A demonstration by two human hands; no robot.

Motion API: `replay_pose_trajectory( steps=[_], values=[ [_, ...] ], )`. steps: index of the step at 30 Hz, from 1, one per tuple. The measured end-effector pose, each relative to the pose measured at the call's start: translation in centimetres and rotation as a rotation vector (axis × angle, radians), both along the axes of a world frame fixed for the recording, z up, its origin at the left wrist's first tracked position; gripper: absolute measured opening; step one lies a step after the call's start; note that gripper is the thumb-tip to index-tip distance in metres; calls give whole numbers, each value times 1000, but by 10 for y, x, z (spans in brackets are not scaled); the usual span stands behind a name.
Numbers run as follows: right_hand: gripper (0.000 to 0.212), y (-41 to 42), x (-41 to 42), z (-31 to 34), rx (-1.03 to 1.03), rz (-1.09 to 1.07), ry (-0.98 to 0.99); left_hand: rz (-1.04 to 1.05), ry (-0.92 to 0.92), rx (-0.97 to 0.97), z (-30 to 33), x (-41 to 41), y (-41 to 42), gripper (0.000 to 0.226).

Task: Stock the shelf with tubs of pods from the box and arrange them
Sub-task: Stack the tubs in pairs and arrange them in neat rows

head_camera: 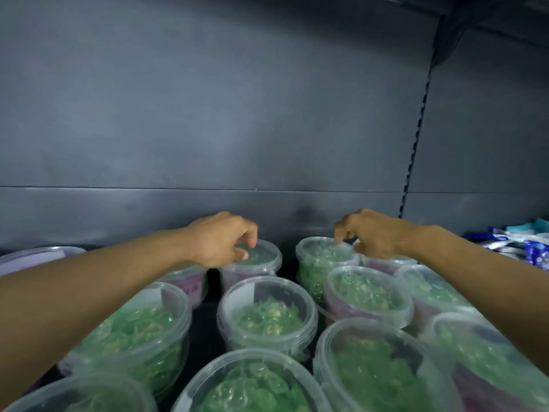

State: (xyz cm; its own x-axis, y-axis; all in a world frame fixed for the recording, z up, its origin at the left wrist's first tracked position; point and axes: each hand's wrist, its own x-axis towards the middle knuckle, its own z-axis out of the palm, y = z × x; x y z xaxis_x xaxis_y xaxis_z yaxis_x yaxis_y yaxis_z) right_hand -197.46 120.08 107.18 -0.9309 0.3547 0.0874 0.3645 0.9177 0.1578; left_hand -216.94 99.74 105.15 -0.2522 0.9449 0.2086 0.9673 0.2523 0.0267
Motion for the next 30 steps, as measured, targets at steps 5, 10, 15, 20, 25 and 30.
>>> replay_pose_trajectory(
  steps=[5, 10, 15, 20, 25, 30],
  values=[
    [33, 35, -4, -12, -16, 40, -88, -5, 1, -12, 7, 21, 35, 23],
    [29, 47, -12, -11, -3, 187, -72, -30, -12, -41, 1, 40, 73, 29],
    [21, 36, -22, -11, -149, 352, 28, 17, 0, -53, -4, 50, 88, 31],
    [29, 53, -11, -2, -258, 313, -19, 74, 35, -61, -9, 50, 96, 28],
    [18, 64, -14, -14, -142, 336, -7, 106, 29, -54, -11, 42, 100, 27],
    [12, 59, -21, -15, -176, 406, 22, 95, -2, -45, -10, 44, 98, 22]
  ],
)
